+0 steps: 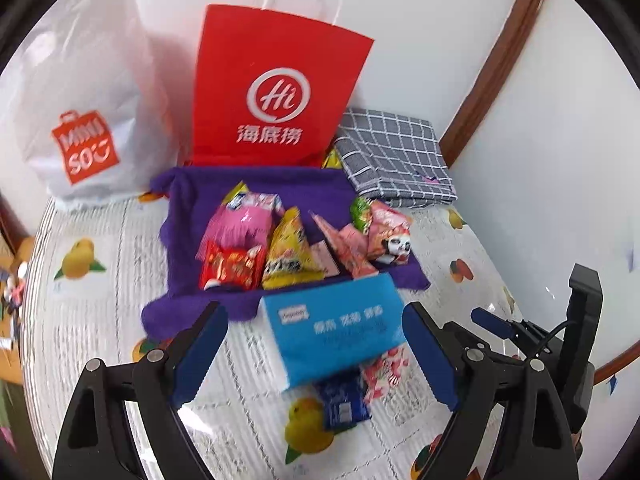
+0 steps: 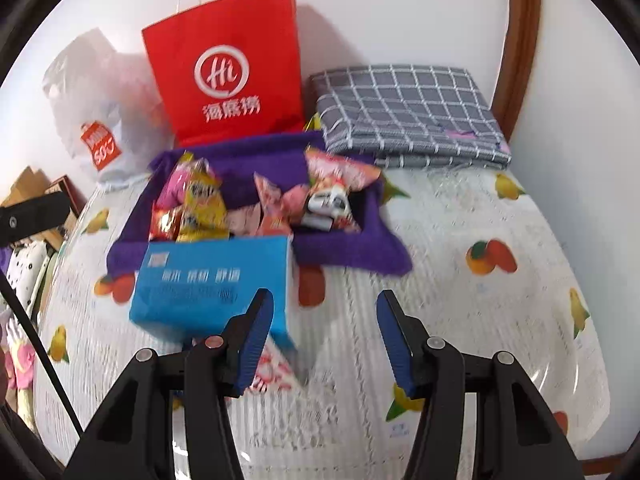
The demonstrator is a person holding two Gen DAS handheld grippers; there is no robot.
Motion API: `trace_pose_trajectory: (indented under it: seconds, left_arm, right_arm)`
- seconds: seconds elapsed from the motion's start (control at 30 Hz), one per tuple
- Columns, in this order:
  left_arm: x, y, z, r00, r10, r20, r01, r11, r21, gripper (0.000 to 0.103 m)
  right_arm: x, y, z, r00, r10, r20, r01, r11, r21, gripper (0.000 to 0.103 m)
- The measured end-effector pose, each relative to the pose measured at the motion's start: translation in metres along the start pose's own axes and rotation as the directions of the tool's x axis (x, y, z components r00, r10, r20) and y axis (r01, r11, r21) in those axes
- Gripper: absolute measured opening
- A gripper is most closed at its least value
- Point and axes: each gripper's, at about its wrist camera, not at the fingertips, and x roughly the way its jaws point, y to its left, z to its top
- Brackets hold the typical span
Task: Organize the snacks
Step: 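Move both tools toward the blue packet and strawberry wrapper on the sheet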
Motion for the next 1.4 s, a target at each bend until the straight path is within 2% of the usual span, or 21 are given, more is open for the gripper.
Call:
trace_pose_trajectory:
  seconds: [0.3, 0.47, 0.7, 0.83, 1.13, 1.2, 1.27, 1.4]
  left_arm:
    - [-0.006, 0.024, -0.026, 0.999, 0.045, -0.021, -0.046, 0.997, -0.059, 0.088]
    - [-0.004, 0.033, -0.038, 0.998, 0.047, -0.034, -0.05, 0.996, -0.072, 0.088]
    - [0.007, 0.039, -0.057, 0.997, 0.04, -0.068, -0.046, 0.996, -0.08, 0.088]
    - [0.016, 0.038, -0.063, 0.995, 0.036, -0.089, -0.043, 0.996, -0.078, 0.088]
    - [0.024, 0.038, -0.07, 0.993, 0.036, -0.114, -0.045, 0.996, -0.078, 0.088]
    - [0.024, 0.039, -0.071, 0.992, 0.041, -0.118, -0.05, 0.996, -0.079, 0.088]
    - [0.024, 0.039, -0.072, 0.992, 0.042, -0.119, -0.052, 0.996, -0.078, 0.088]
    - [0.025, 0.036, -0.076, 0.991, 0.046, -0.126, -0.055, 0.996, -0.074, 0.088]
  right_arm:
    - [0.011, 0.007, -0.03, 0.997, 0.057, -0.055, -0.056, 0.998, 0.013, 0.053]
    - [0.022, 0.018, -0.04, 0.992, 0.102, -0.073, -0.102, 0.995, 0.001, 0.053]
    - [0.047, 0.043, -0.053, 0.981, 0.138, -0.14, -0.145, 0.989, -0.039, 0.054]
    - [0.053, 0.05, -0.055, 0.982, 0.135, -0.136, -0.144, 0.988, -0.059, 0.063]
    - [0.073, 0.061, -0.055, 0.981, 0.141, -0.133, -0.151, 0.986, -0.072, 0.067]
    - [0.072, 0.06, -0.054, 0.98, 0.15, -0.134, -0.16, 0.985, -0.068, 0.065]
    - [0.069, 0.056, -0.054, 0.981, 0.148, -0.126, -0.157, 0.985, -0.066, 0.053]
    - [0.057, 0.042, -0.055, 0.982, 0.152, -0.111, -0.158, 0.986, -0.049, 0.044]
